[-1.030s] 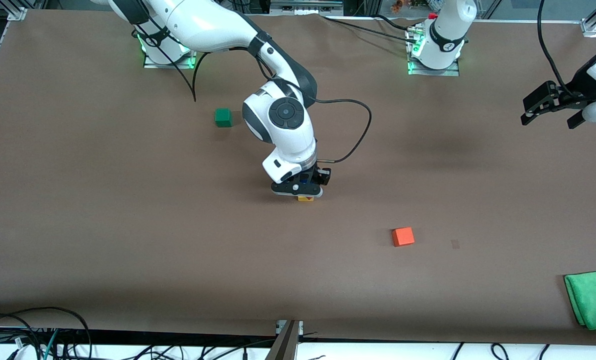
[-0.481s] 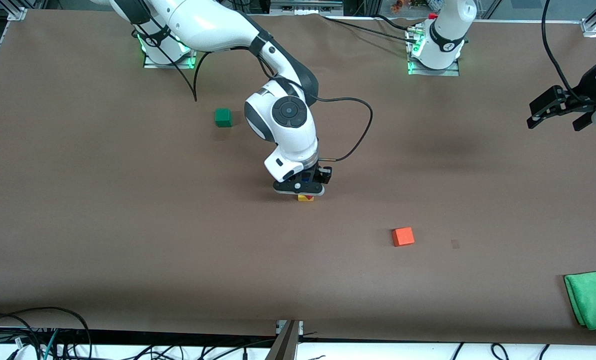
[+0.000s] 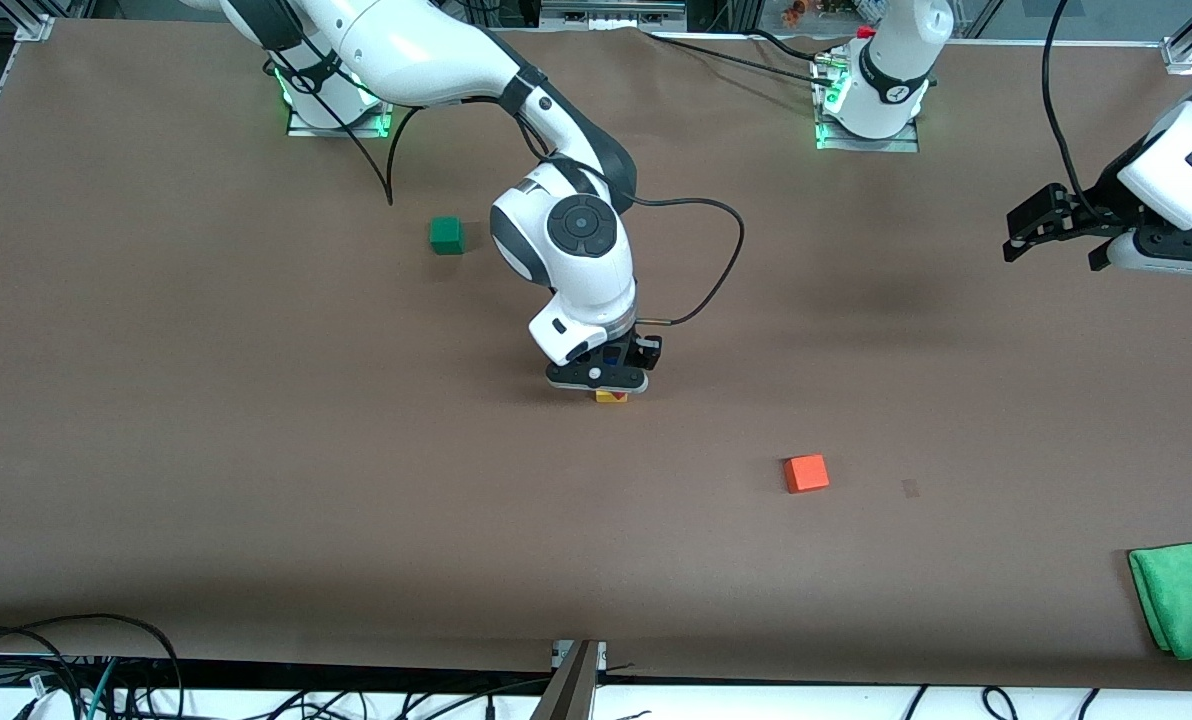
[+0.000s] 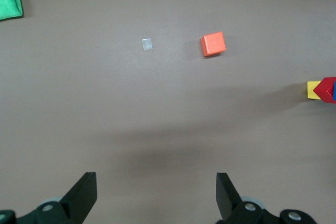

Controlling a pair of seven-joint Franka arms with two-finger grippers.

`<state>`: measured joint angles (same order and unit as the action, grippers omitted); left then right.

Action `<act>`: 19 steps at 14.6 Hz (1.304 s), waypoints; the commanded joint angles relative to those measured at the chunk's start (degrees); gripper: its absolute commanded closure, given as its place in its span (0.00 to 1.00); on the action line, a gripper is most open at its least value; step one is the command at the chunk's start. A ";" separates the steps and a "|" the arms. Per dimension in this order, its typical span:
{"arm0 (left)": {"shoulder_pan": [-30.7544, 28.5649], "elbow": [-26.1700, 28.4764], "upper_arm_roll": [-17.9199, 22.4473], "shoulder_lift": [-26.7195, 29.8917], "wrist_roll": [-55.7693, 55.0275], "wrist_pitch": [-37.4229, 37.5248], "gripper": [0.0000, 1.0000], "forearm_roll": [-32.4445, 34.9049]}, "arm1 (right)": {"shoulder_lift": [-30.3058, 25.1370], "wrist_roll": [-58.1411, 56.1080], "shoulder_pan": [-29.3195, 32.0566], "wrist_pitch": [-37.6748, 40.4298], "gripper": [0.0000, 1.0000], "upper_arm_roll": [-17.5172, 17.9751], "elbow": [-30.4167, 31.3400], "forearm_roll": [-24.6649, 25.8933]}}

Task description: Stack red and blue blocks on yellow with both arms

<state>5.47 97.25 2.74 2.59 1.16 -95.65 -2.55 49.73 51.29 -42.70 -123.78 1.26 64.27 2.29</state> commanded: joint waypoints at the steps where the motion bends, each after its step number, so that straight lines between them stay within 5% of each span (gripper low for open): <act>1: -0.19 0.49 0.07 1.01 0.25 -0.59 0.00 -1.06 | 1.07 2.66 -0.63 0.73 0.00 -0.64 -1.96 1.14; 8: -2.47 0.13 0.33 1.01 0.51 -3.58 0.00 -0.35 | -2.96 2.85 0.33 6.25 0.00 -1.17 -2.22 0.87; 13: -2.48 0.48 -0.19 0.92 0.69 -3.32 0.00 -0.27 | -11.49 1.97 9.19 10.65 0.00 -1.35 -1.61 0.00; 19: -4.50 0.93 0.07 0.31 6.50 -2.70 0.00 -0.27 | -19.05 -5.67 19.48 25.94 0.00 -1.61 -0.82 -5.01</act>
<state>2.51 97.76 2.99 2.55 5.26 -98.73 -2.54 33.80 47.51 -25.87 -100.85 -1.06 61.10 -0.51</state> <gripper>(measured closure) 0.000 0.000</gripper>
